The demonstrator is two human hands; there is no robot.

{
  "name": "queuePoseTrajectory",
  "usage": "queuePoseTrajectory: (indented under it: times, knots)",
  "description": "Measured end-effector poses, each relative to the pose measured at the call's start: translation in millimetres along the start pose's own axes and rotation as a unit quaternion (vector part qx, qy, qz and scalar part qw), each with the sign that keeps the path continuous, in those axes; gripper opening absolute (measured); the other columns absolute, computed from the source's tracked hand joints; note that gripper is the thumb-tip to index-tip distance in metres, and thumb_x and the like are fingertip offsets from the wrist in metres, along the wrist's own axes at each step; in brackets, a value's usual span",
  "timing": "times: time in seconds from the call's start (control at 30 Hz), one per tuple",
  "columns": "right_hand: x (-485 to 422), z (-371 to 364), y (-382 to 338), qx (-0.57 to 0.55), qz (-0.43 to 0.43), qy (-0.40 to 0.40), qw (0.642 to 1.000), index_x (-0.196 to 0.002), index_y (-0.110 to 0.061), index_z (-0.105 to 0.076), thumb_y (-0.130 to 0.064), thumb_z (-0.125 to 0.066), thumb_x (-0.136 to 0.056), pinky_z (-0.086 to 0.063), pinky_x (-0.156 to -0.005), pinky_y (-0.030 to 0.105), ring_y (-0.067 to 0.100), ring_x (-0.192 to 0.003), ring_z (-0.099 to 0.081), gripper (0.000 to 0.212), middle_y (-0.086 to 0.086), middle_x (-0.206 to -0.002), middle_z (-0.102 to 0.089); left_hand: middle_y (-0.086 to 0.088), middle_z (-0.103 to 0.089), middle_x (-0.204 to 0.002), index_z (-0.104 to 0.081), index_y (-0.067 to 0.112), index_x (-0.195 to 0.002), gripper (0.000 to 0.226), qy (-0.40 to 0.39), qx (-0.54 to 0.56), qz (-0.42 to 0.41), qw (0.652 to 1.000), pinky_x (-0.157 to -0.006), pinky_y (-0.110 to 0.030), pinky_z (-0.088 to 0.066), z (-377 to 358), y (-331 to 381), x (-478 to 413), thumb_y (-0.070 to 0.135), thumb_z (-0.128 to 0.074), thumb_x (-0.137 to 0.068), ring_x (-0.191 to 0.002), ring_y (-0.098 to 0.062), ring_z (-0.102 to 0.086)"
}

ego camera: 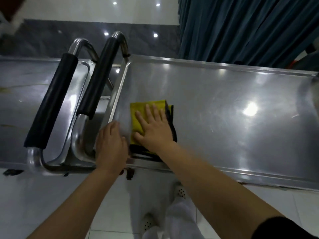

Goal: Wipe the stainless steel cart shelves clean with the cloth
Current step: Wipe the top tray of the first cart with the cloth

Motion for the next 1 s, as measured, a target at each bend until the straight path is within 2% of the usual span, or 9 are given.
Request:
queuePoseTrajectory:
  times: [0.1,0.2,0.3,0.37,0.5,0.67,0.8,0.9,1.0]
  knots:
    - [-16,3,11,0.015,0.081,-0.004,0.997,-0.152,-0.035,-0.004,-0.061,-0.029,-0.093,0.01,-0.118,0.045,0.025,-0.147,0.011,0.069,0.005,-0.161,0.005,-0.021,-0.048,-0.133,-0.046,-0.003,-0.13,0.049,0.032,0.012,0.009,0.999,-0.104,-0.049,-0.032,-5,18,-15,0.001,-0.057,-0.083,-0.122,-0.039,-0.042]
    - [-24,8,60,0.016,0.081,0.003,0.997,-0.152,-0.036,-0.01,-0.059,-0.03,-0.093,0.007,-0.118,0.043,0.023,-0.148,0.005,0.066,0.002,-0.161,0.0,-0.023,-0.049,-0.132,-0.047,-0.004,-0.129,0.049,0.026,0.005,0.01,1.0,-0.102,-0.047,-0.03,-21,48,-33,0.012,-0.051,-0.083,-0.12,-0.04,-0.044]
    - [-27,20,135,0.023,0.015,0.015,1.0,-0.152,-0.037,-0.011,-0.062,-0.02,-0.089,0.004,-0.118,0.043,0.023,-0.148,0.002,0.068,0.003,-0.161,-0.002,-0.026,-0.051,-0.13,-0.049,-0.006,-0.127,0.057,-0.018,0.006,-0.01,1.0,-0.102,-0.049,-0.032,-47,90,-51,0.027,-0.038,-0.082,-0.118,-0.043,-0.046]
    - [-25,28,191,0.023,-0.034,0.007,0.999,-0.152,-0.037,-0.006,-0.06,-0.026,-0.093,0.005,-0.119,0.042,0.022,-0.148,0.006,0.066,0.002,-0.161,0.003,-0.026,-0.051,-0.129,-0.05,-0.006,-0.126,0.061,-0.041,0.001,-0.044,0.998,-0.101,-0.051,-0.035,-65,119,-58,0.032,-0.032,-0.083,-0.117,-0.044,-0.047]
    - [-1,39,302,0.015,-0.139,0.02,0.99,-0.151,-0.037,0.0,-0.061,-0.024,-0.095,0.008,-0.118,0.04,0.019,-0.147,0.01,0.065,0.0,-0.161,0.007,-0.022,-0.05,-0.132,-0.049,-0.002,-0.129,0.061,-0.069,-0.015,-0.082,0.994,-0.105,-0.048,-0.03,-89,174,-60,0.034,-0.032,-0.082,-0.119,-0.04,-0.045]
    - [69,42,406,0.003,-0.275,0.022,0.961,-0.151,-0.037,0.0,-0.063,-0.016,-0.091,0.005,-0.118,0.041,0.022,-0.148,0.007,0.067,0.002,-0.161,0.004,-0.021,-0.052,-0.13,-0.052,-0.002,-0.126,0.055,-0.087,-0.03,-0.137,0.986,-0.1,-0.05,-0.038,-106,221,-51,0.03,-0.041,-0.082,-0.114,-0.04,-0.049]
    - [147,35,442,-0.006,-0.373,0.025,0.927,-0.152,-0.034,-0.003,-0.065,-0.004,-0.081,0.002,-0.118,0.042,0.025,-0.148,0.002,0.078,0.005,-0.161,0.001,-0.022,-0.052,-0.13,-0.052,-0.003,-0.127,0.061,-0.114,-0.02,-0.156,0.981,-0.099,-0.052,-0.039,-114,246,-36,0.034,-0.032,-0.083,-0.114,-0.041,-0.05]
    - [202,24,436,-0.021,-0.419,0.041,0.907,-0.153,-0.029,-0.008,-0.067,0.005,-0.073,0.002,-0.117,0.041,0.028,-0.147,-0.001,0.089,0.008,-0.161,-0.002,-0.022,-0.056,-0.125,-0.056,-0.002,-0.122,0.056,-0.12,-0.023,-0.181,0.976,-0.092,-0.05,-0.044,-114,257,-16,0.032,-0.037,-0.082,-0.107,-0.041,-0.055]
    - [243,11,413,-0.032,-0.448,0.035,0.893,-0.153,-0.028,-0.004,-0.063,-0.002,-0.081,0.004,-0.116,0.041,0.028,-0.147,0.001,0.08,0.009,-0.161,0.001,-0.021,-0.058,-0.123,-0.056,-0.002,-0.122,0.05,-0.124,-0.013,-0.193,0.973,-0.091,-0.052,-0.046,-108,260,11,0.028,-0.046,-0.083,-0.106,-0.041,-0.056]
Point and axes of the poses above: each hand's wrist, its own x-axis away from the middle knuckle, its own z-axis out of the back of the hand, y = z × x, the point moved 4 cm from there along -x, towards the middle knuckle
